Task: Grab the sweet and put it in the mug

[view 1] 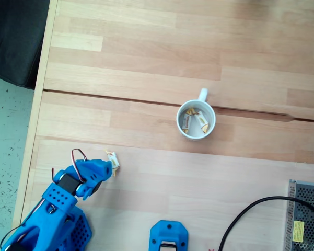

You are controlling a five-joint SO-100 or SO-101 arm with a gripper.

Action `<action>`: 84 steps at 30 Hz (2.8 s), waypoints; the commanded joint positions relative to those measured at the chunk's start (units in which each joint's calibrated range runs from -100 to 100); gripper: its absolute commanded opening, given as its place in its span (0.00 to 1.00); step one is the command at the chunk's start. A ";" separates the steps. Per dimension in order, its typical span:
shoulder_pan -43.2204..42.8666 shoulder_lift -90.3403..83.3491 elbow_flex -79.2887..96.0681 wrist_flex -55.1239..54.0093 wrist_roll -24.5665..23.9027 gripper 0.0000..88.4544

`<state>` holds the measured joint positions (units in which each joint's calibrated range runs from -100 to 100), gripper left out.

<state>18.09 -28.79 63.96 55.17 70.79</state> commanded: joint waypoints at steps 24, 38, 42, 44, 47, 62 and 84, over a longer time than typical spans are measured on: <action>-0.45 13.30 -10.44 0.40 -1.90 0.07; -0.23 11.75 -12.67 0.48 -2.20 0.07; 0.35 10.38 -14.36 0.48 -2.20 0.07; 0.42 10.81 -15.52 0.48 -2.20 0.07; 0.50 10.81 -17.13 0.48 -2.25 0.07; -0.30 11.15 -22.04 13.95 -4.15 0.07; 0.50 16.14 -22.04 13.46 -3.52 0.25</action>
<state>18.09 -12.26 44.78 69.08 67.03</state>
